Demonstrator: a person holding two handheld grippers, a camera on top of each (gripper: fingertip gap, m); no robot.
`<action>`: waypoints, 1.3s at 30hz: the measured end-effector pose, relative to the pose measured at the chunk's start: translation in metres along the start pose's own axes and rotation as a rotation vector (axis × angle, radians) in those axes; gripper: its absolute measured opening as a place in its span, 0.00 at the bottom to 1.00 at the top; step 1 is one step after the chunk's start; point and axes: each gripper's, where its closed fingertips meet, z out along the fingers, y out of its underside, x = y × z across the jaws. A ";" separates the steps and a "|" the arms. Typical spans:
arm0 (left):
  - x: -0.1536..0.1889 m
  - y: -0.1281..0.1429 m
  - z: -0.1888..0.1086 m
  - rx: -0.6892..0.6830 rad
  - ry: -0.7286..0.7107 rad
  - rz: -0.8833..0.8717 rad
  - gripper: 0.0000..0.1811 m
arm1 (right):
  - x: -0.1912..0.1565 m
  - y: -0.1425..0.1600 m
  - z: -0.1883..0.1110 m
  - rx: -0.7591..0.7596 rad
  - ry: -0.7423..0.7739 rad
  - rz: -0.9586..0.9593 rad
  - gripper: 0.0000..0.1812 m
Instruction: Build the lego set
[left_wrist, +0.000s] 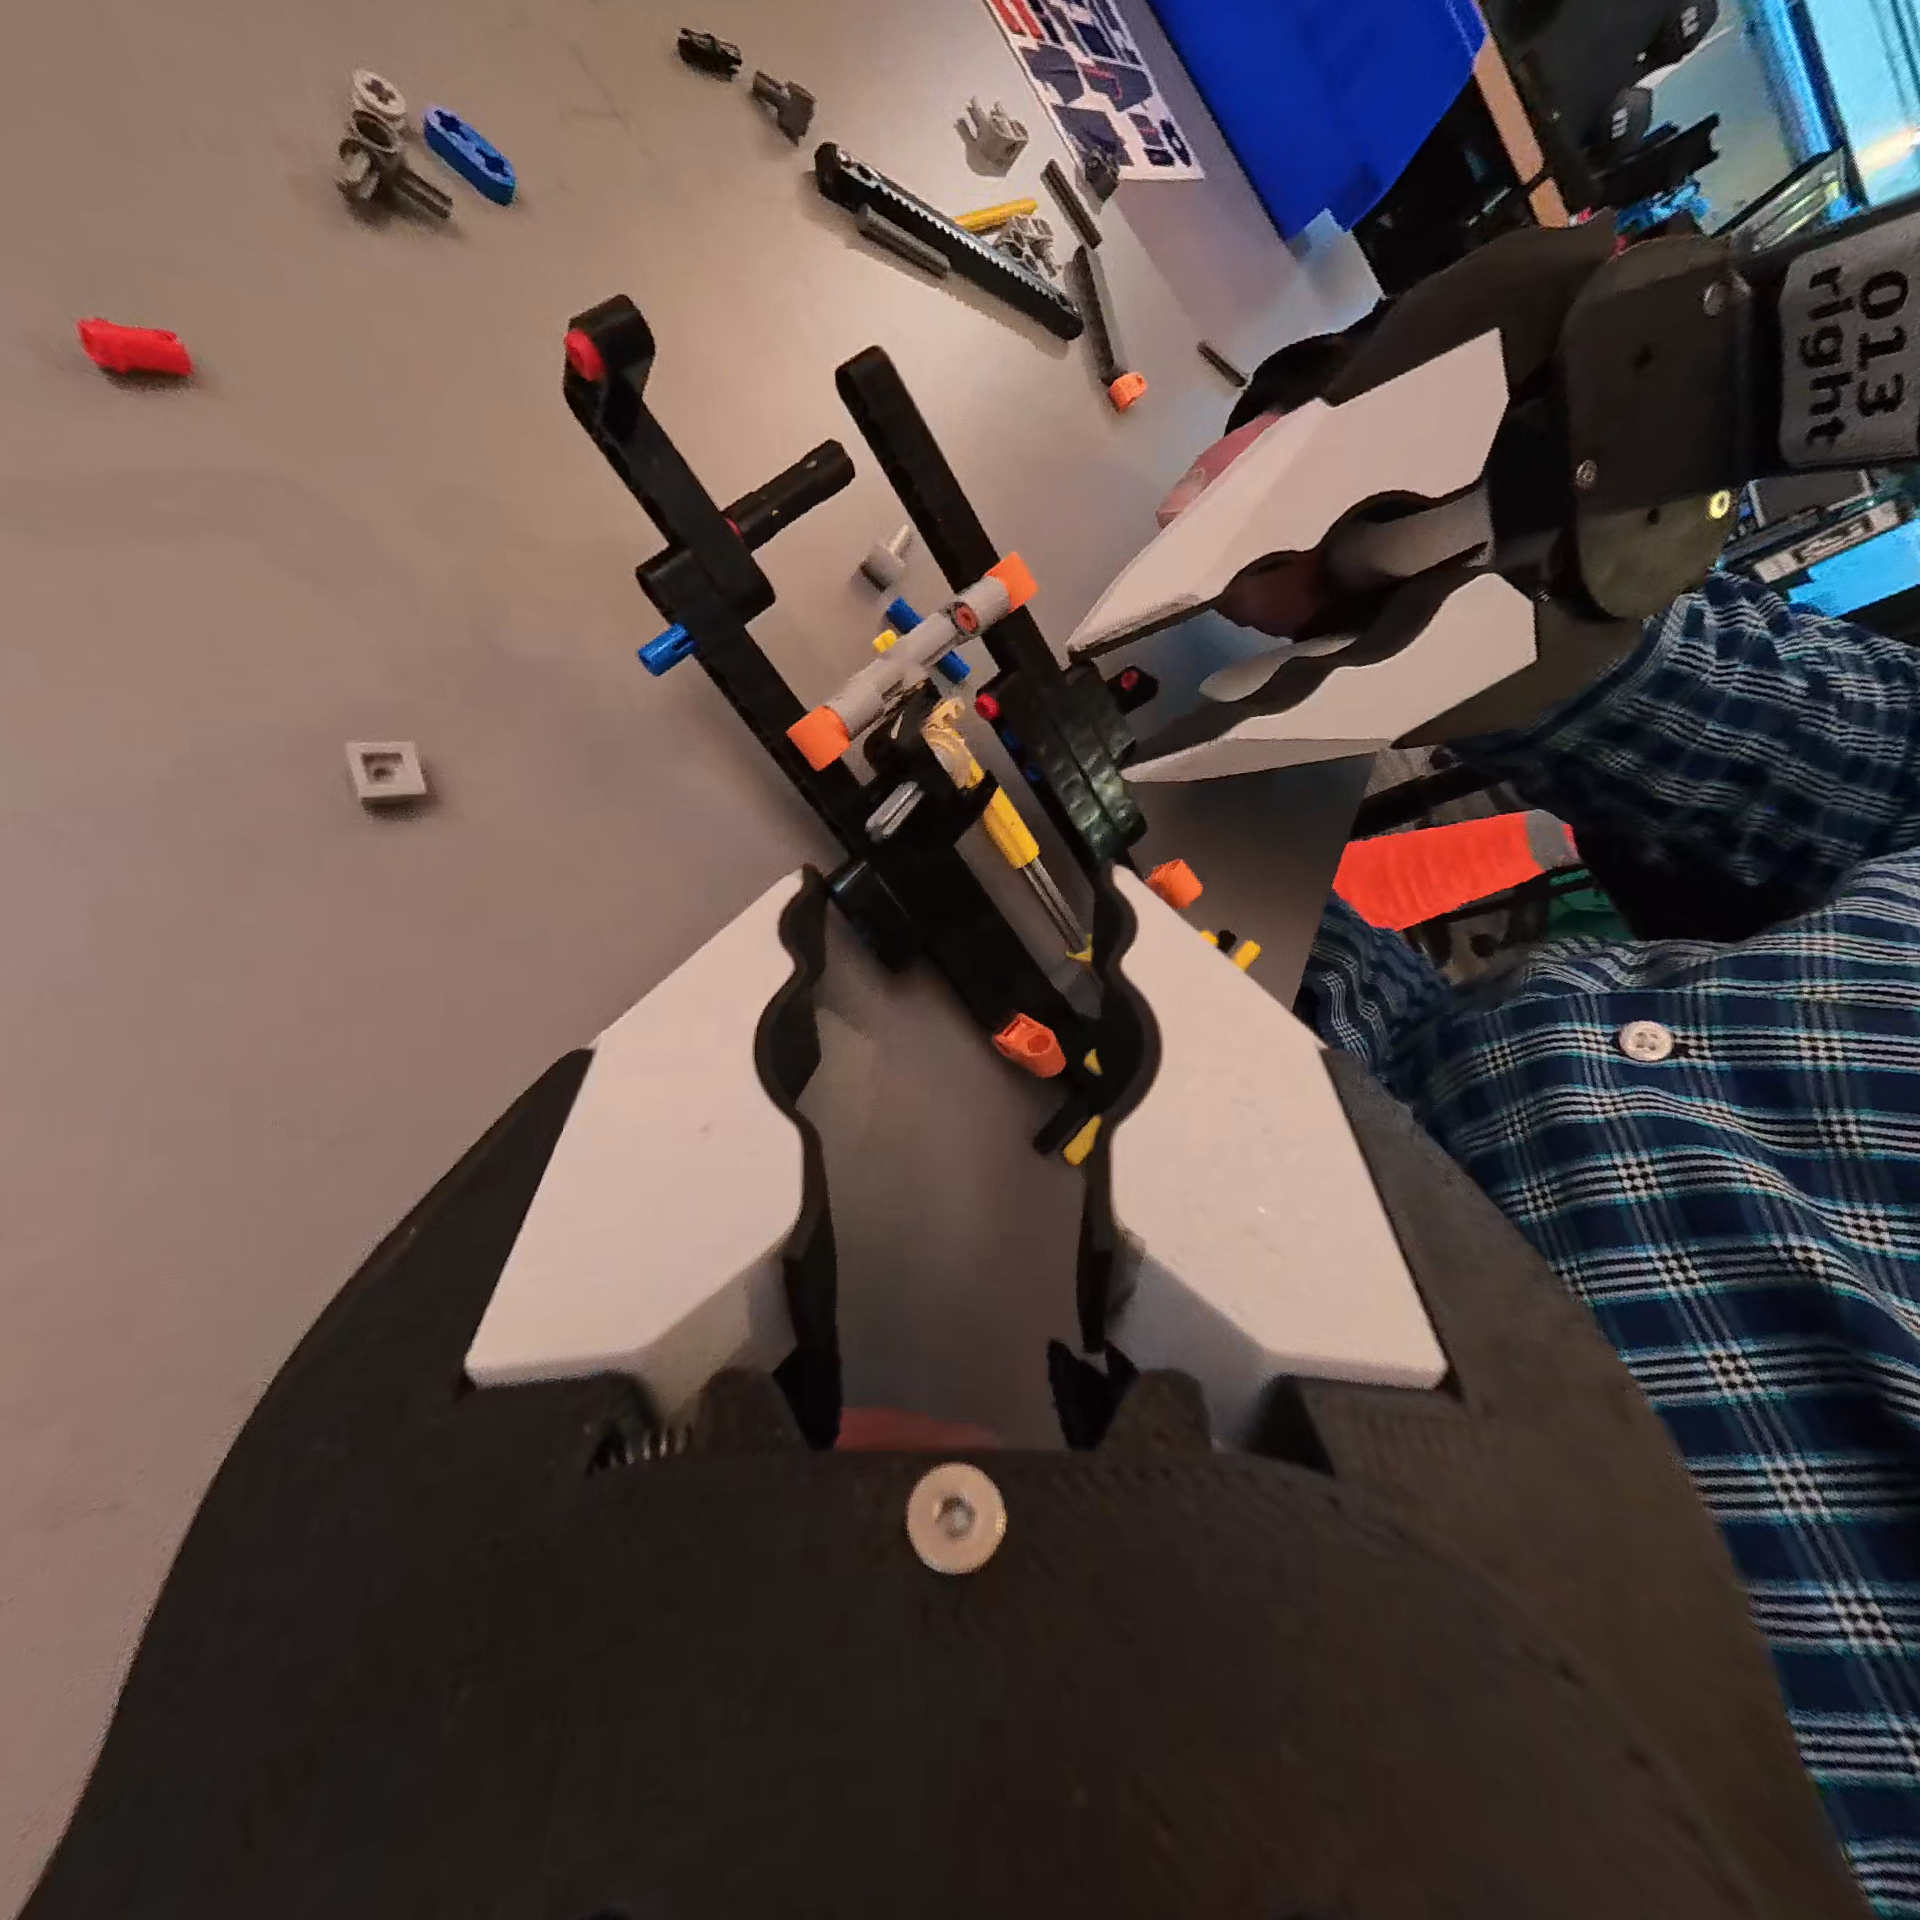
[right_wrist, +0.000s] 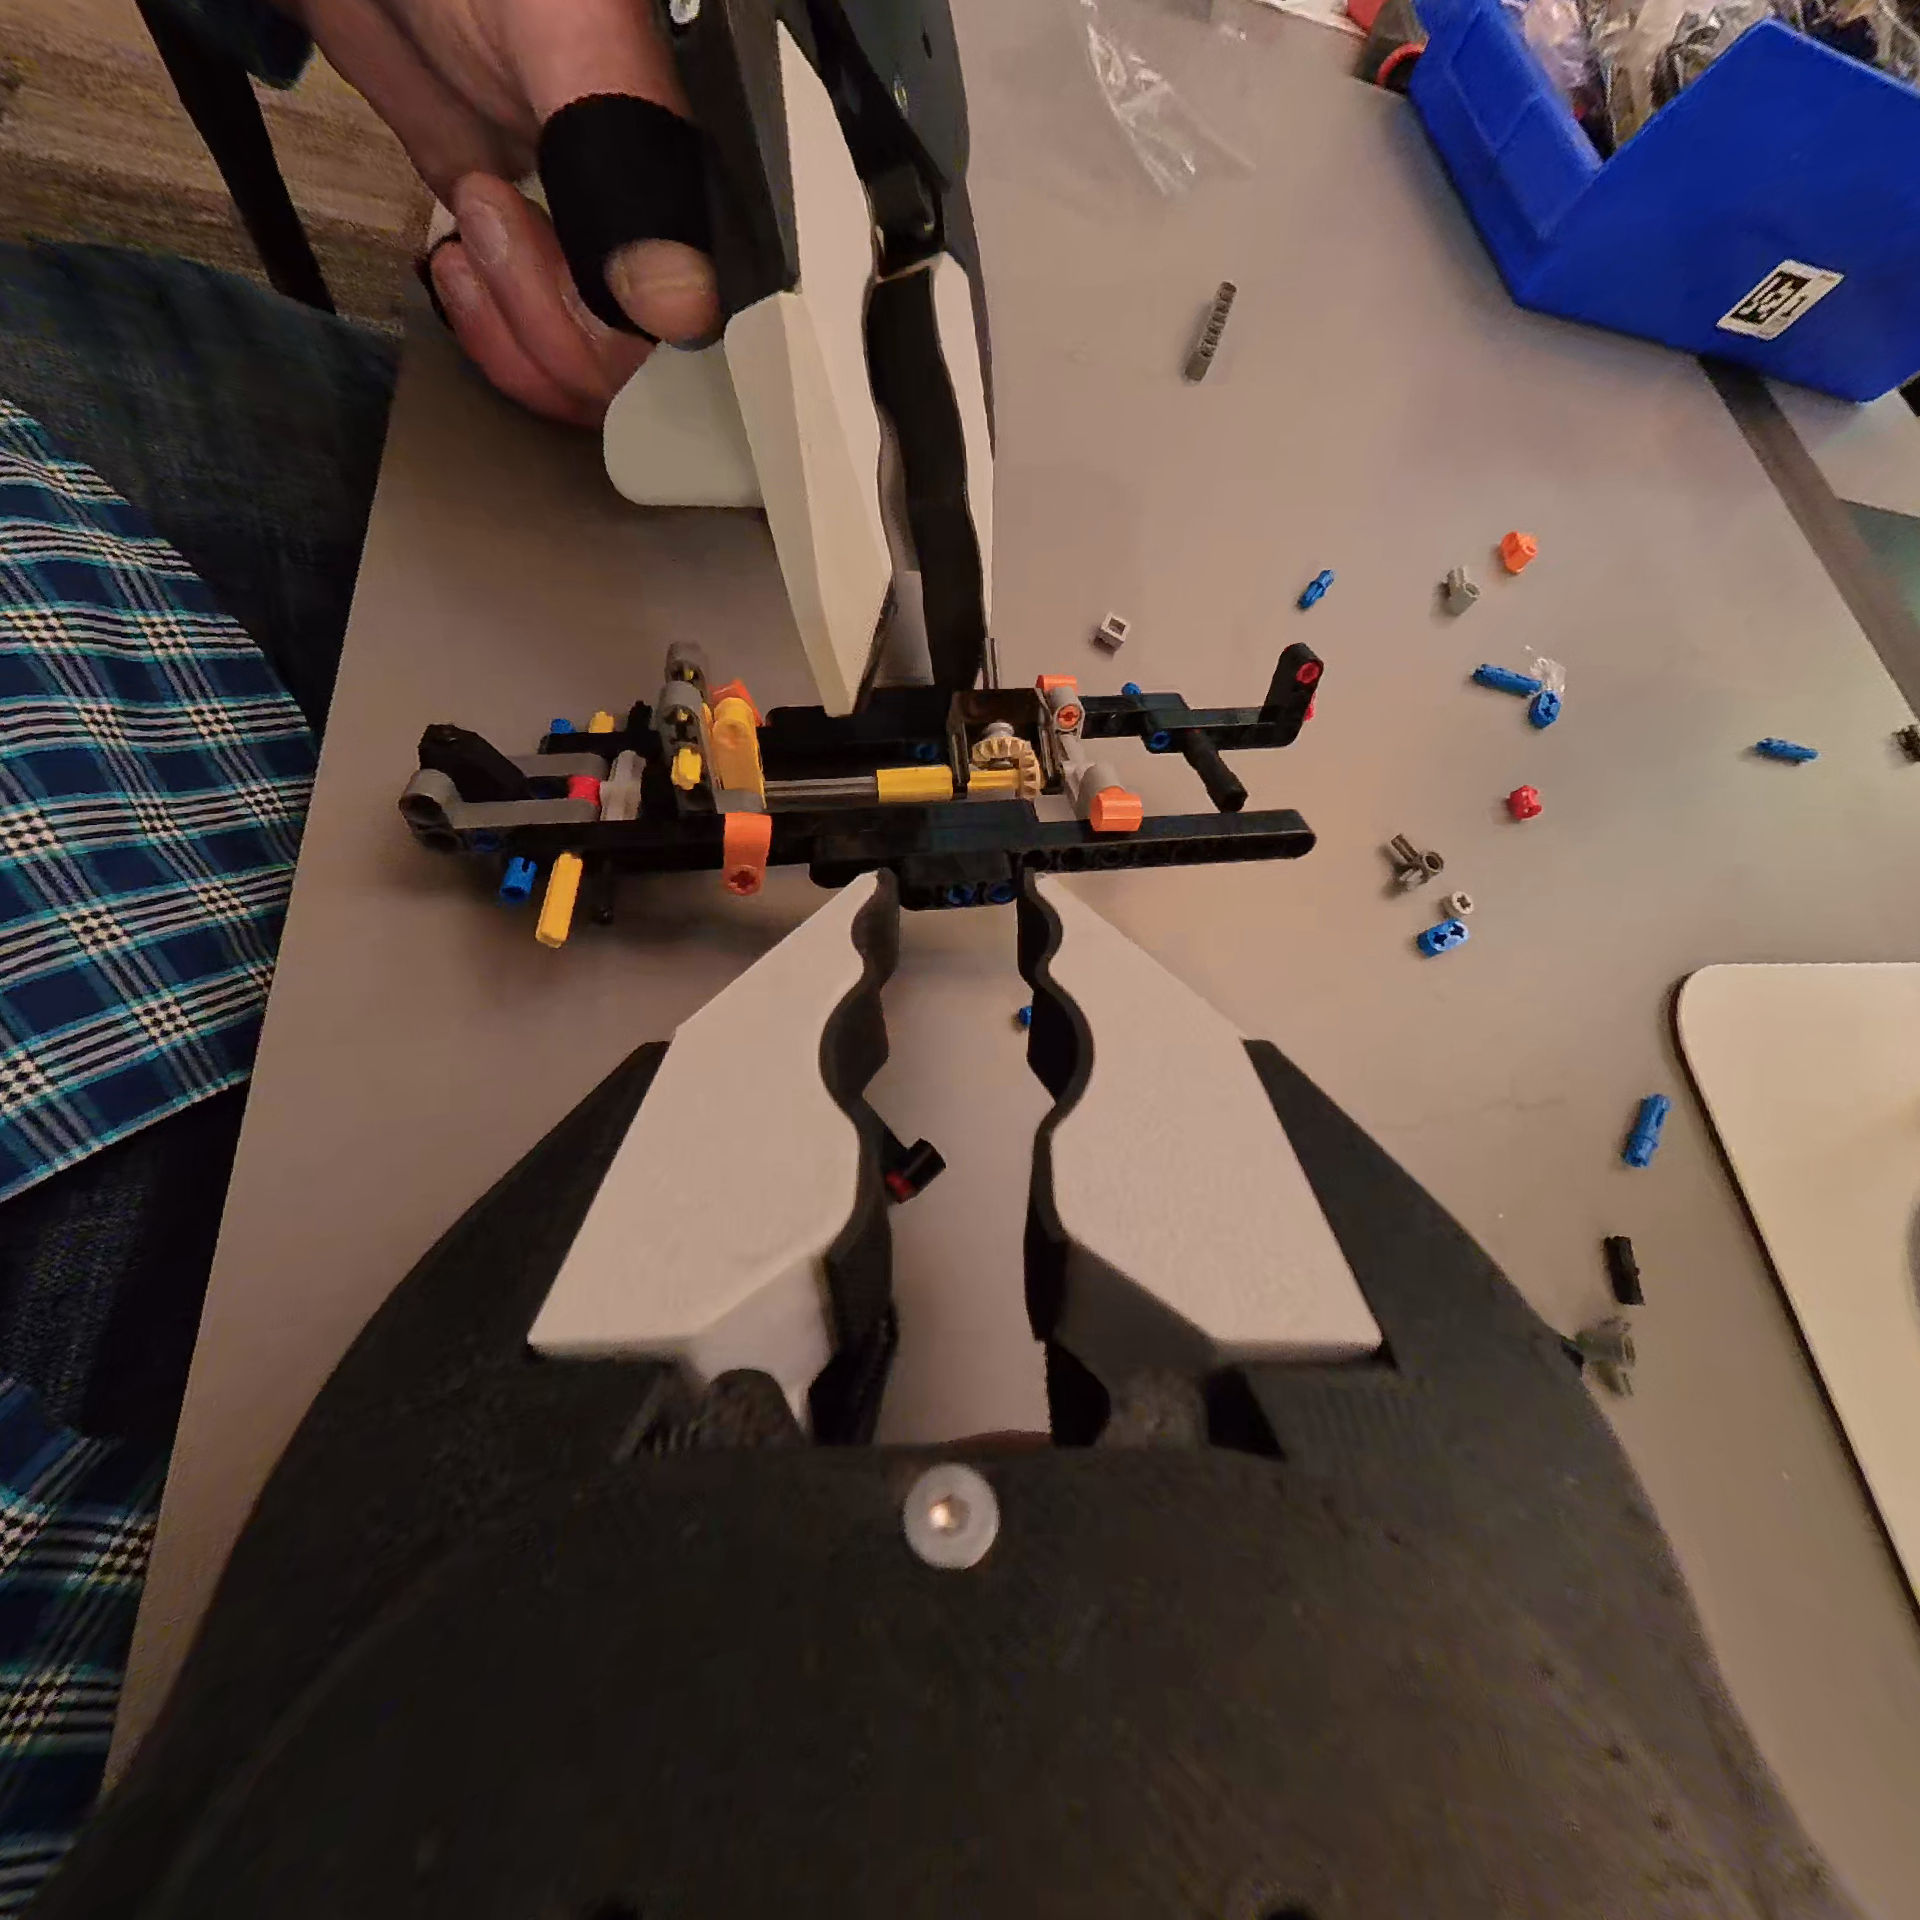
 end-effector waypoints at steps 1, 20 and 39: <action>0.000 0.000 0.000 0.000 -0.001 -0.002 0.27 | 0.000 0.000 0.000 0.005 0.000 0.001 0.11; 0.016 -0.023 -0.006 0.169 0.119 -0.031 0.19 | 0.011 0.002 -0.004 0.039 0.035 0.010 0.11; 0.021 -0.028 -0.009 0.201 0.189 -0.088 0.04 | 0.021 -0.007 -0.007 0.134 -0.019 0.237 0.13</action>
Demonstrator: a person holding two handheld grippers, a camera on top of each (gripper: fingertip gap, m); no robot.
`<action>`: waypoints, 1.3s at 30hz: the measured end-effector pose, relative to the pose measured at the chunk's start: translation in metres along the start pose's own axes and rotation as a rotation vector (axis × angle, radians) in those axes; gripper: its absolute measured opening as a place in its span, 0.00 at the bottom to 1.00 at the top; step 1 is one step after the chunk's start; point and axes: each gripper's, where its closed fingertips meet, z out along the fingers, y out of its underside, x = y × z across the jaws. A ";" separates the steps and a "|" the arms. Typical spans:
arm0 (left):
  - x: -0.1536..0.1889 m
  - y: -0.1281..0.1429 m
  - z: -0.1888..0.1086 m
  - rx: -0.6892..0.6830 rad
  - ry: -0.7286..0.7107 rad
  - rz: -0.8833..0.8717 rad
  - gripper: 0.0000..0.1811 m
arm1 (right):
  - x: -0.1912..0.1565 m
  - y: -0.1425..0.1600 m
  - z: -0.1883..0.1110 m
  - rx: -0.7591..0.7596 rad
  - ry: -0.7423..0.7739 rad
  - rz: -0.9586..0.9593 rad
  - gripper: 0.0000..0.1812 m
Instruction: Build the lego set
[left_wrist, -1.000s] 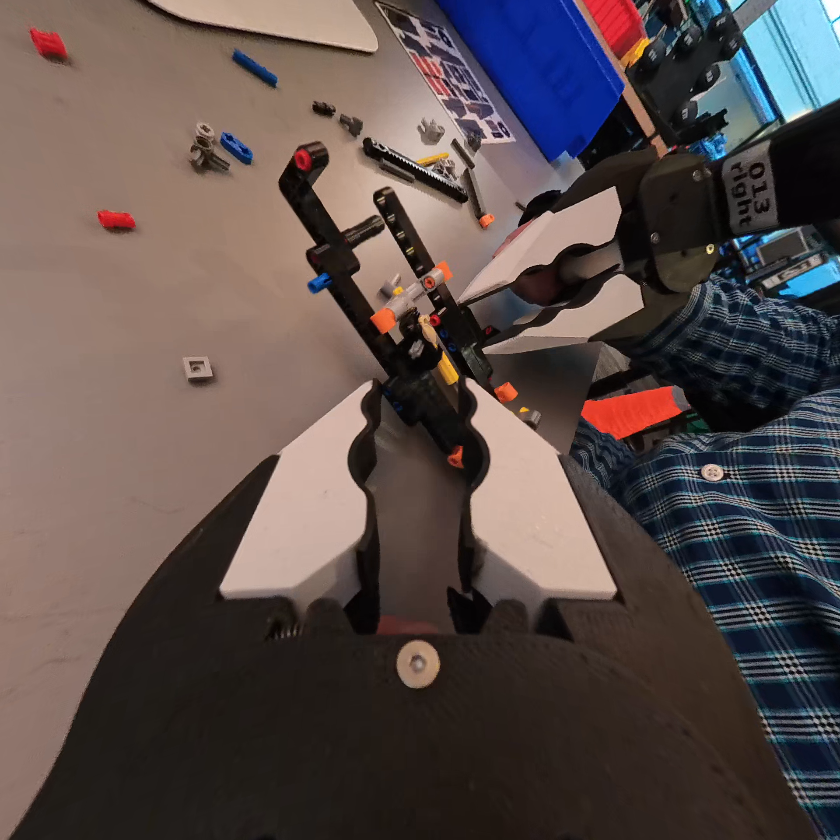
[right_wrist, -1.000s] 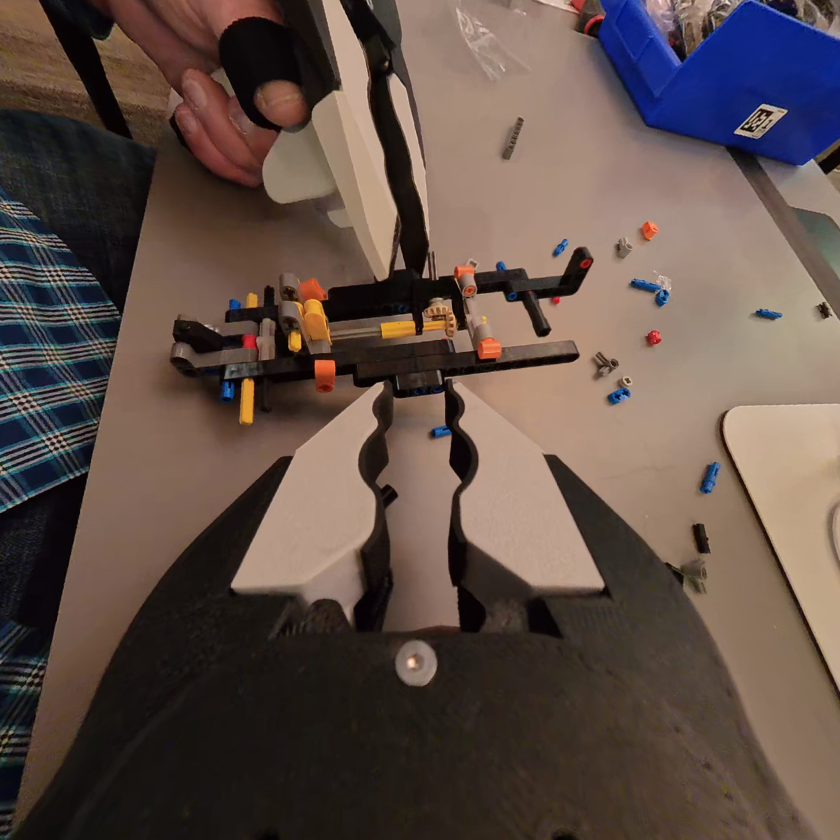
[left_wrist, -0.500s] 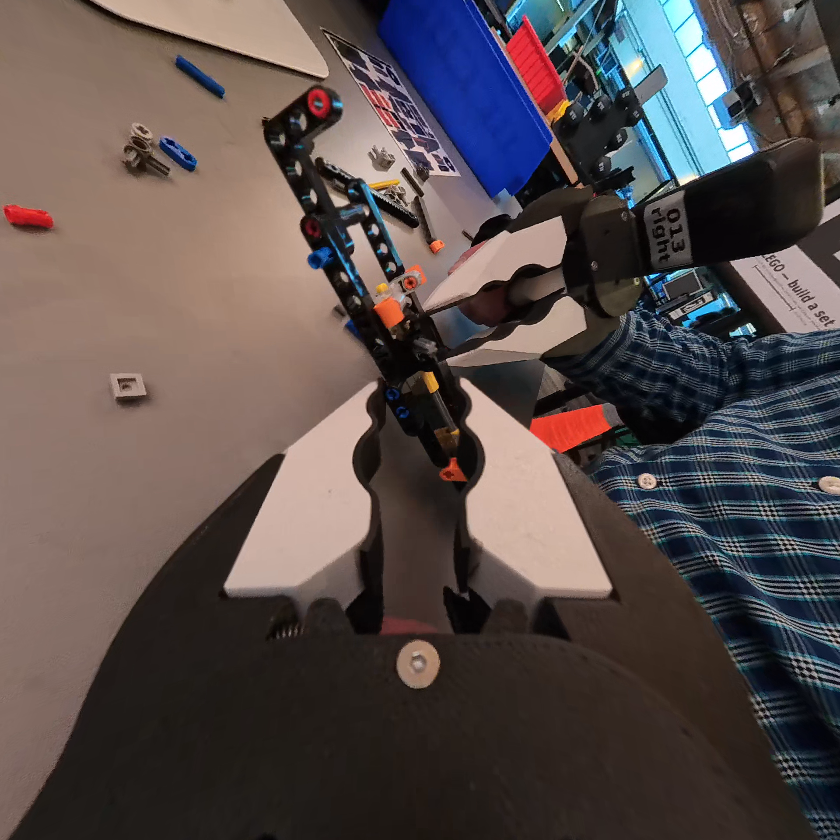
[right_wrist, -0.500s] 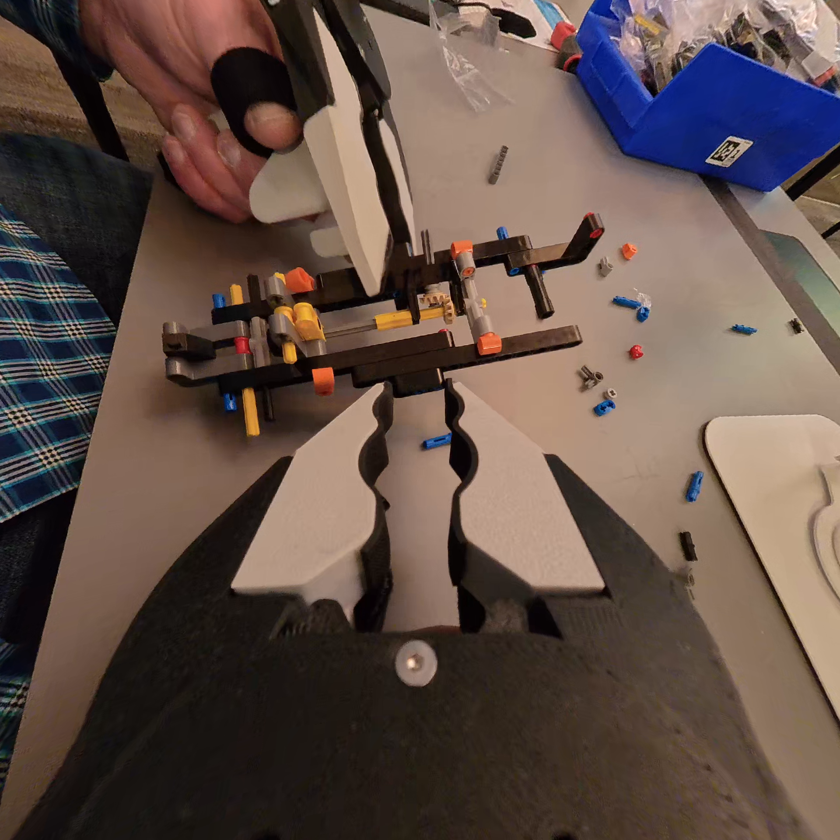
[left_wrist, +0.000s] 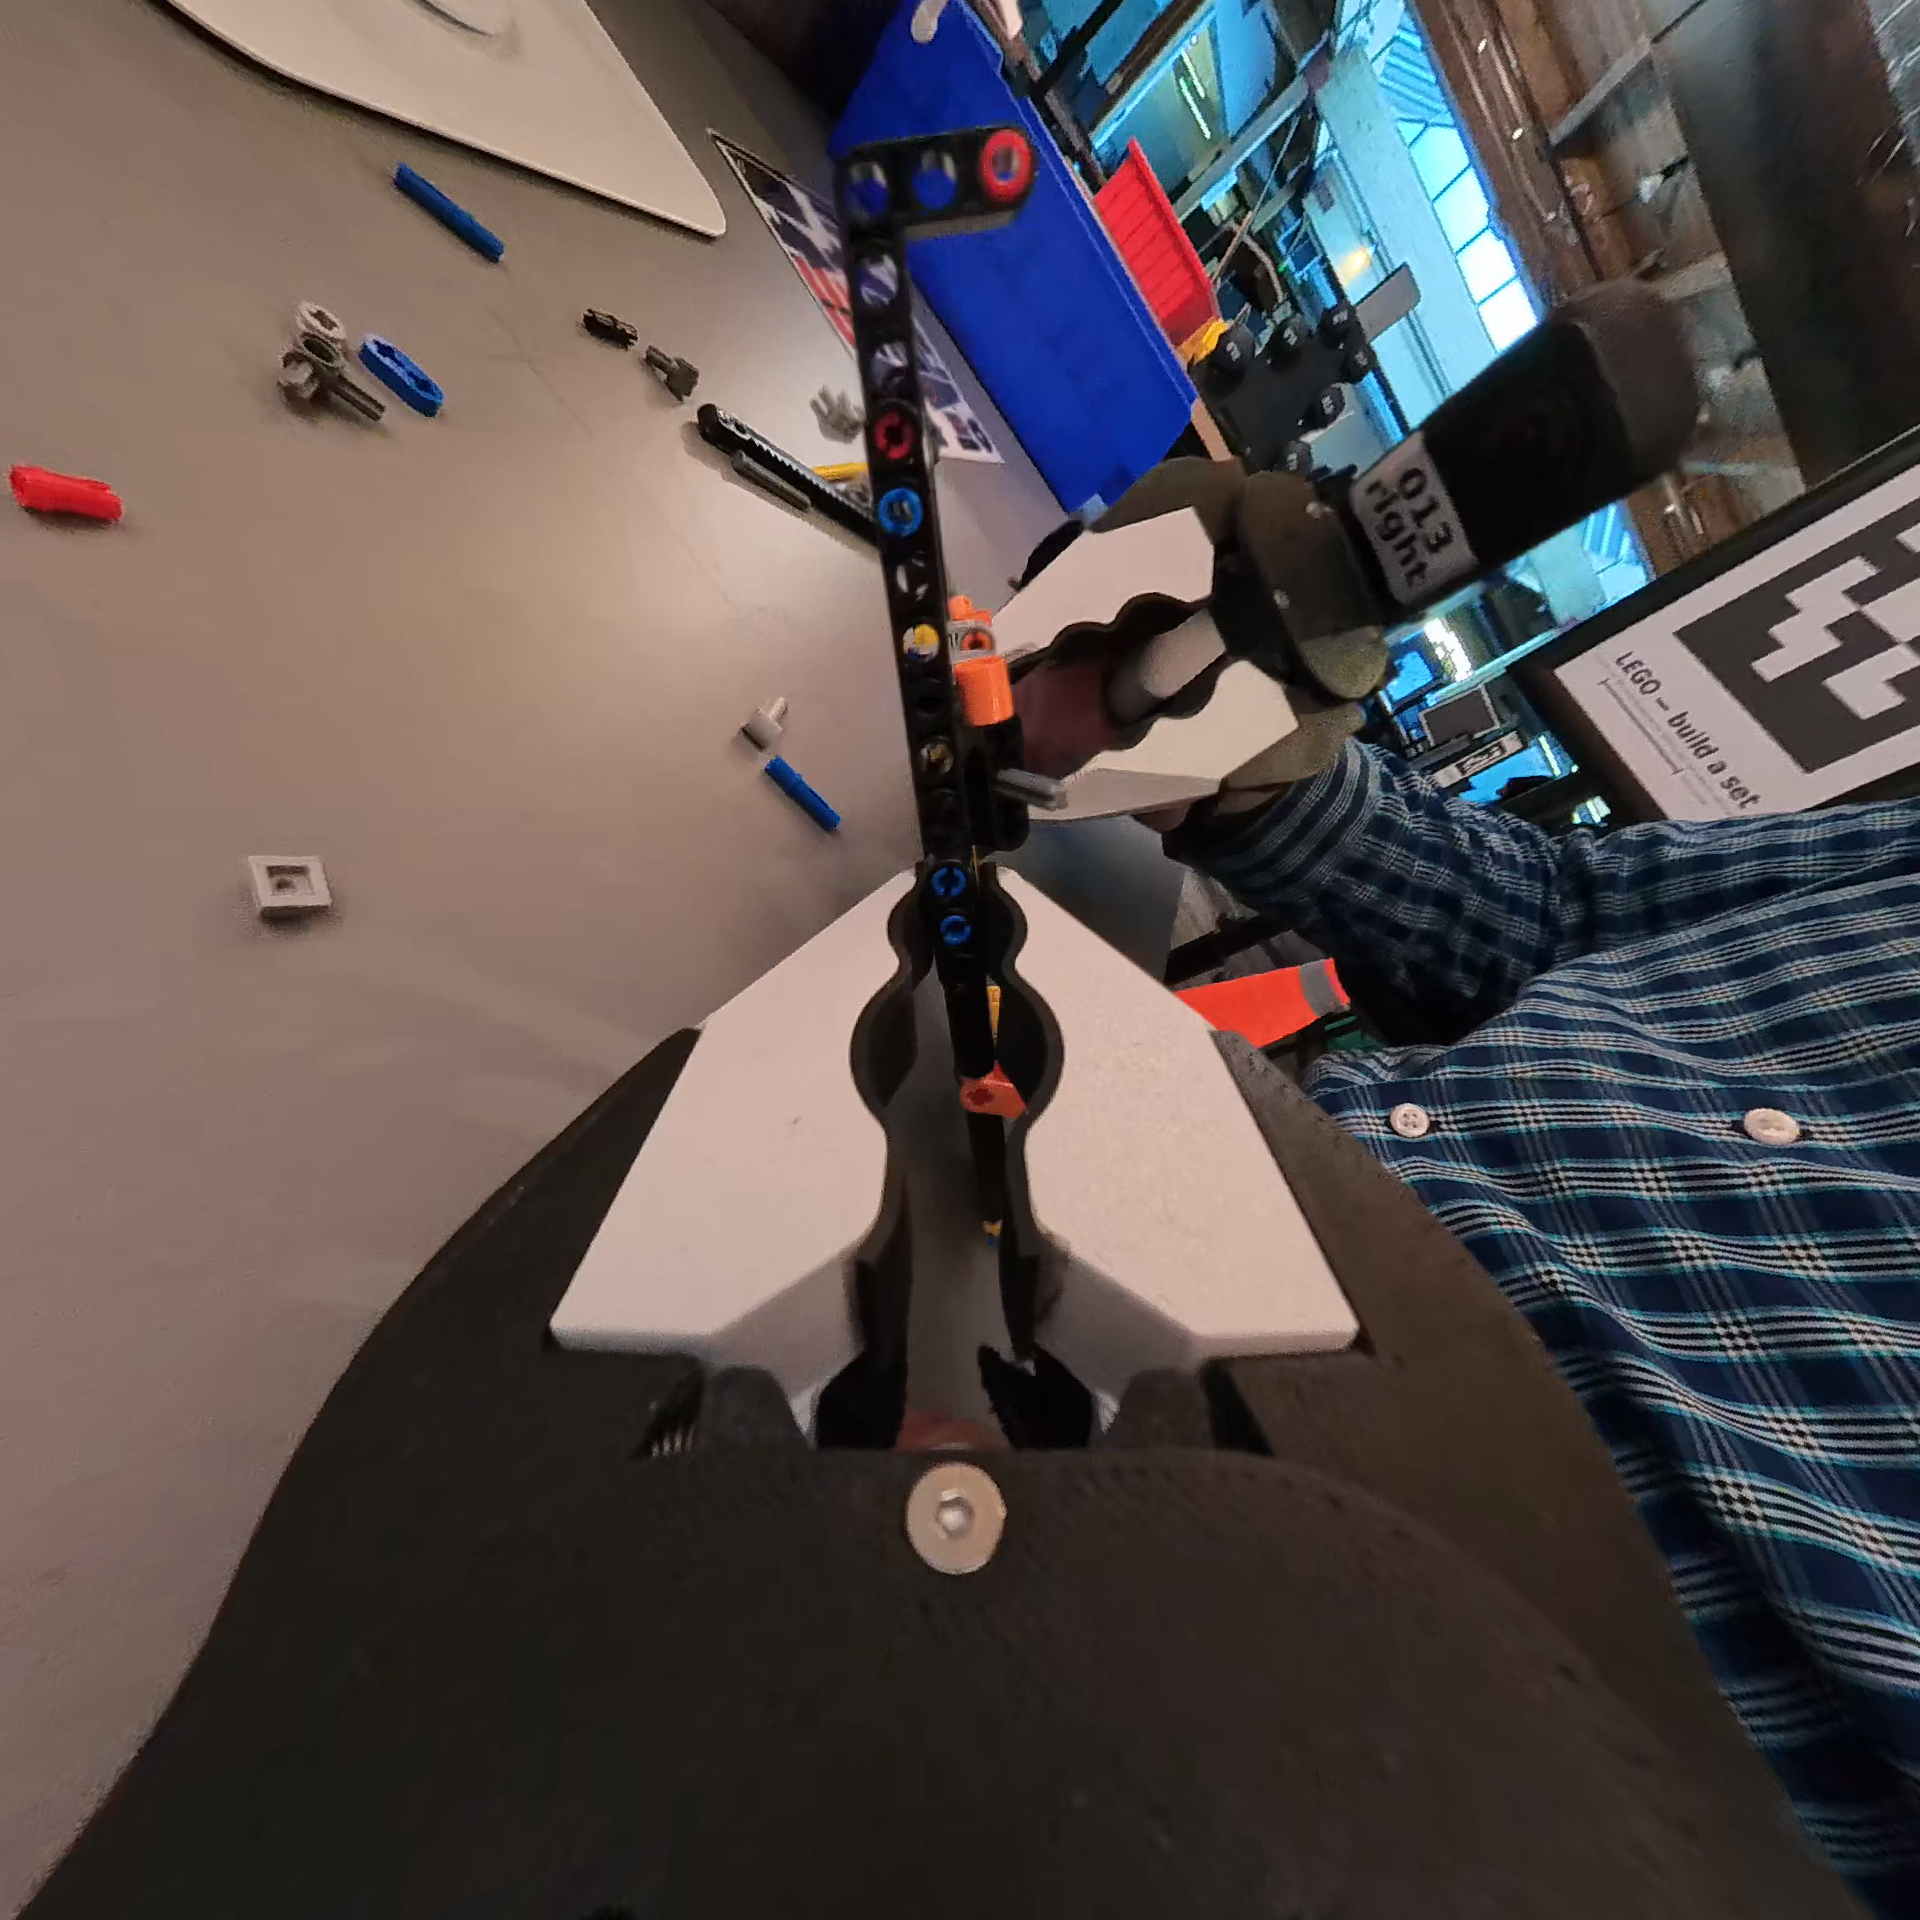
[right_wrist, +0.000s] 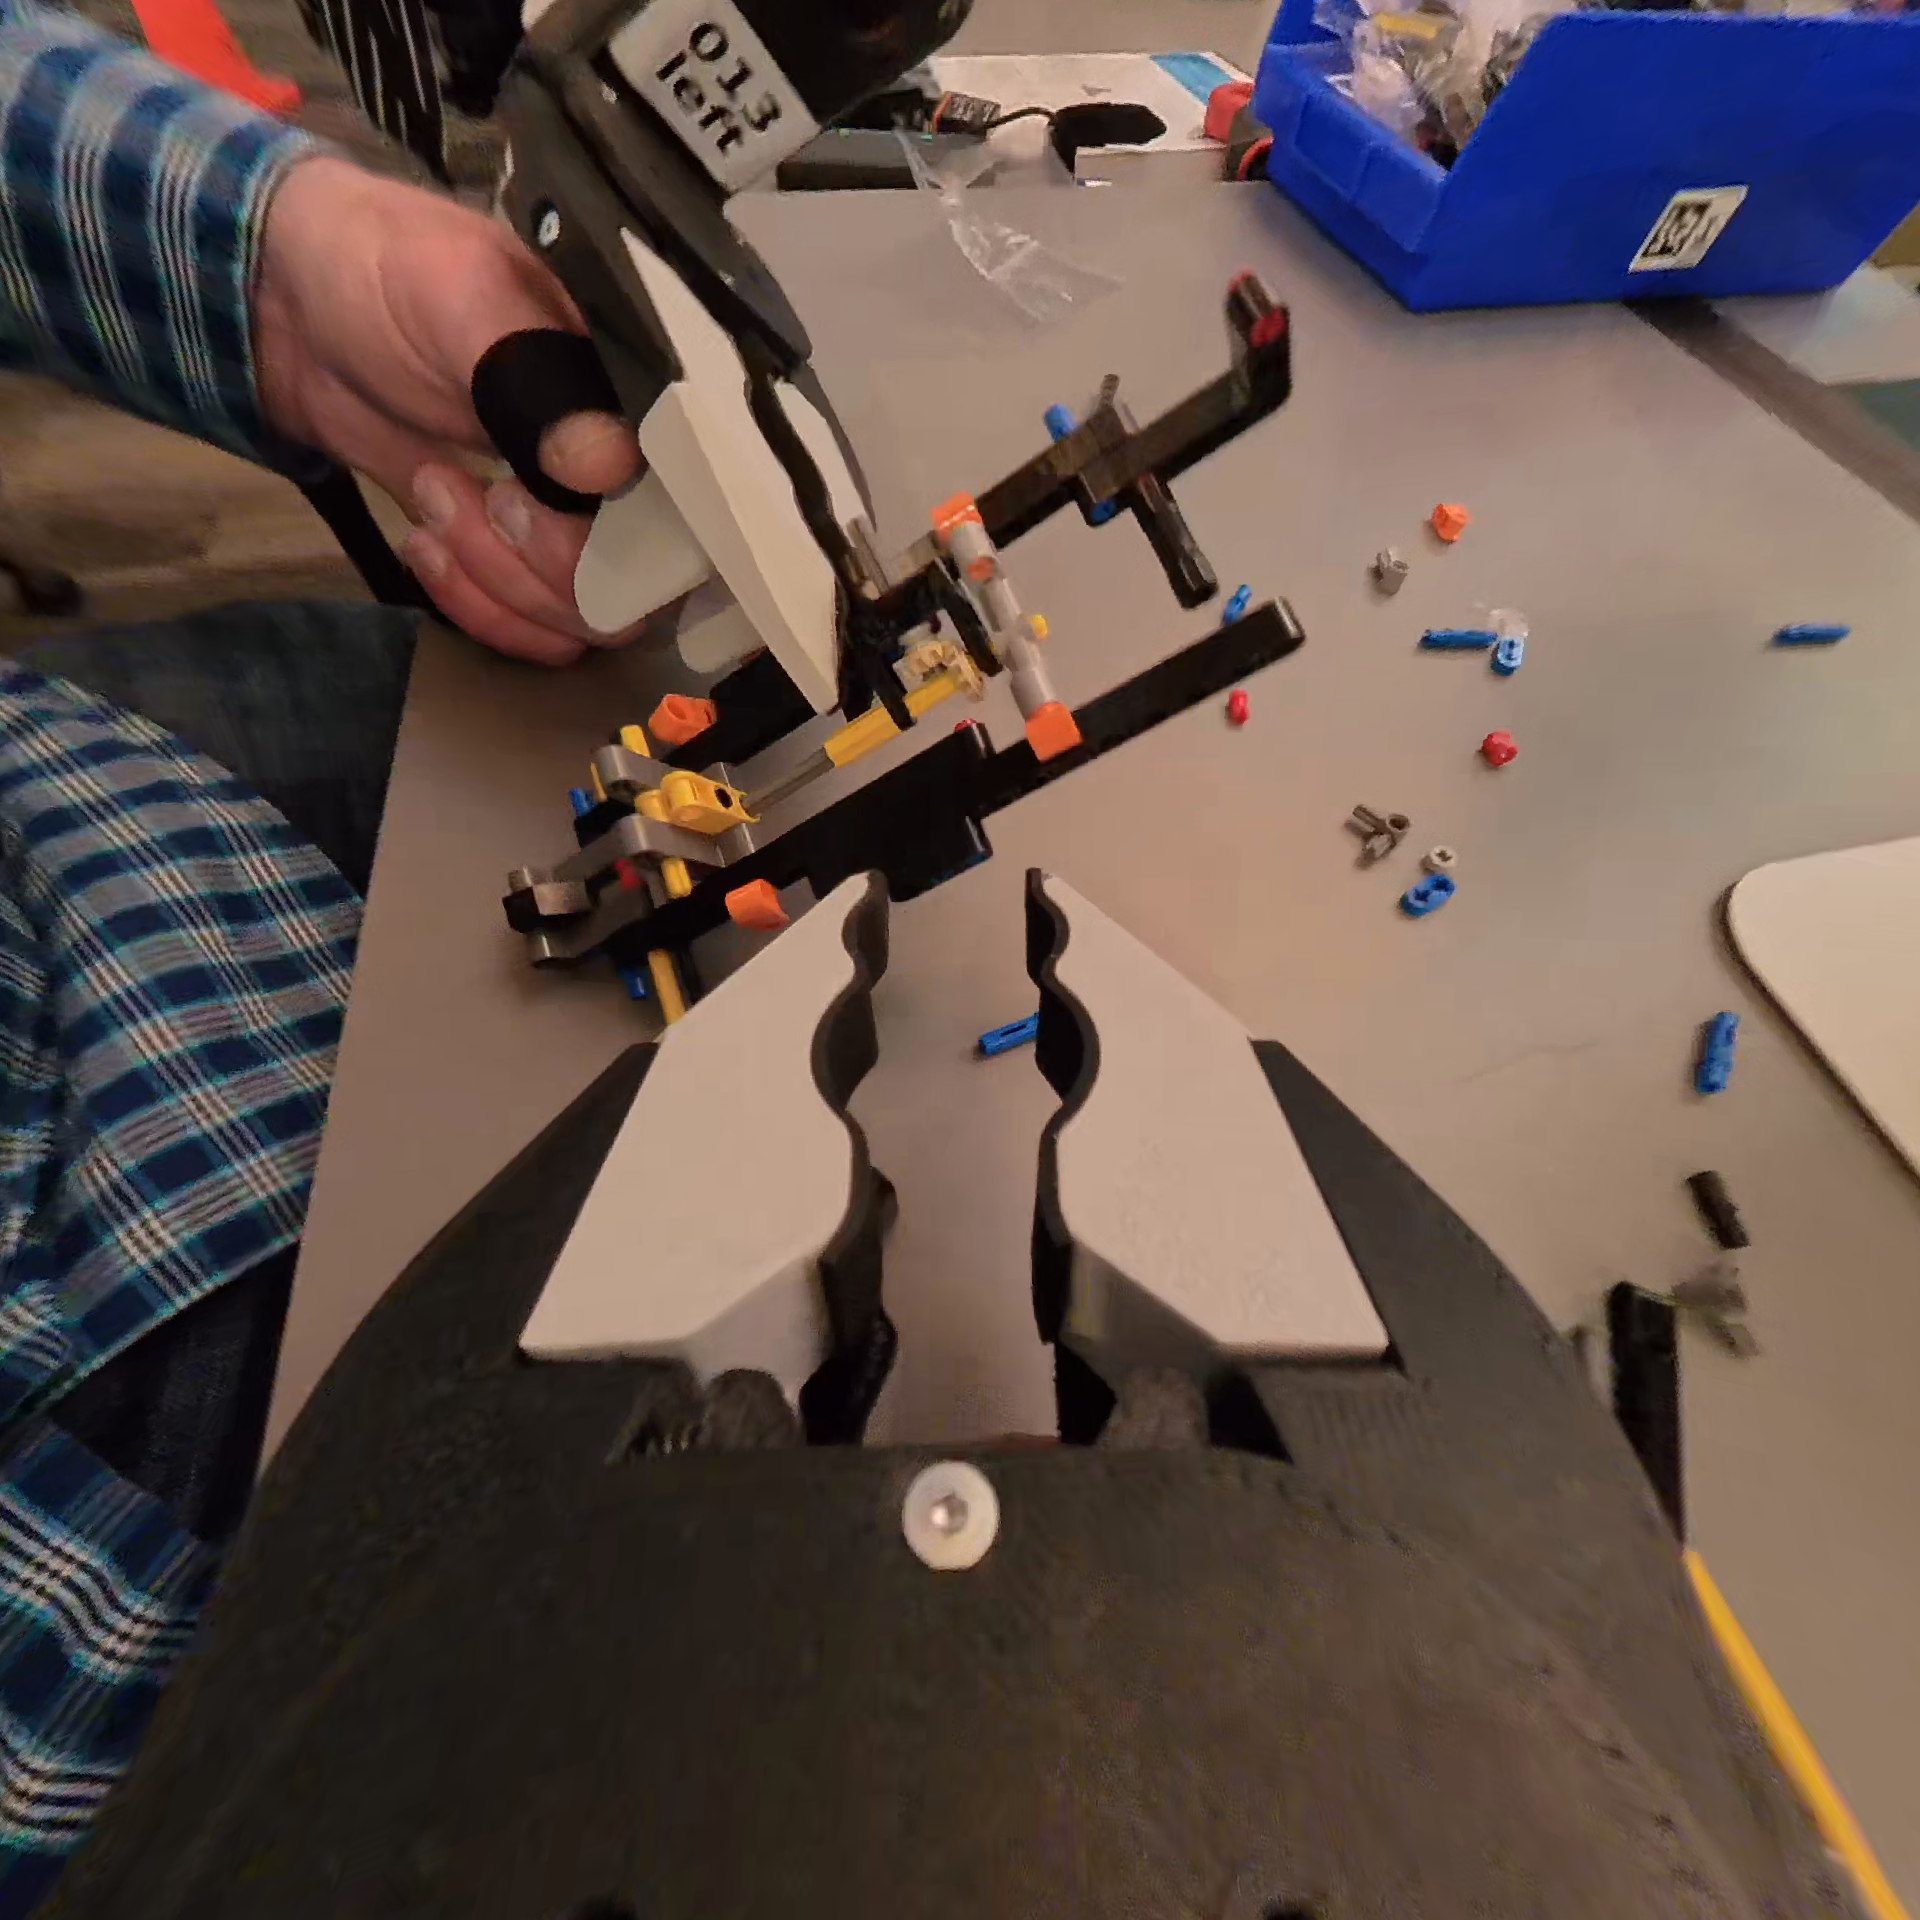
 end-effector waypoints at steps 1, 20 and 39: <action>0.000 -0.001 -0.001 0.006 0.007 -0.007 0.04 | 0.001 0.000 0.000 0.009 -0.012 0.038 0.14; 0.010 -0.005 -0.001 0.018 0.103 -0.039 0.03 | -0.007 -0.015 0.003 0.086 -0.232 0.412 0.06; 0.015 0.000 0.006 -0.008 0.105 0.006 0.14 | -0.007 -0.027 -0.003 0.153 -0.294 0.505 0.04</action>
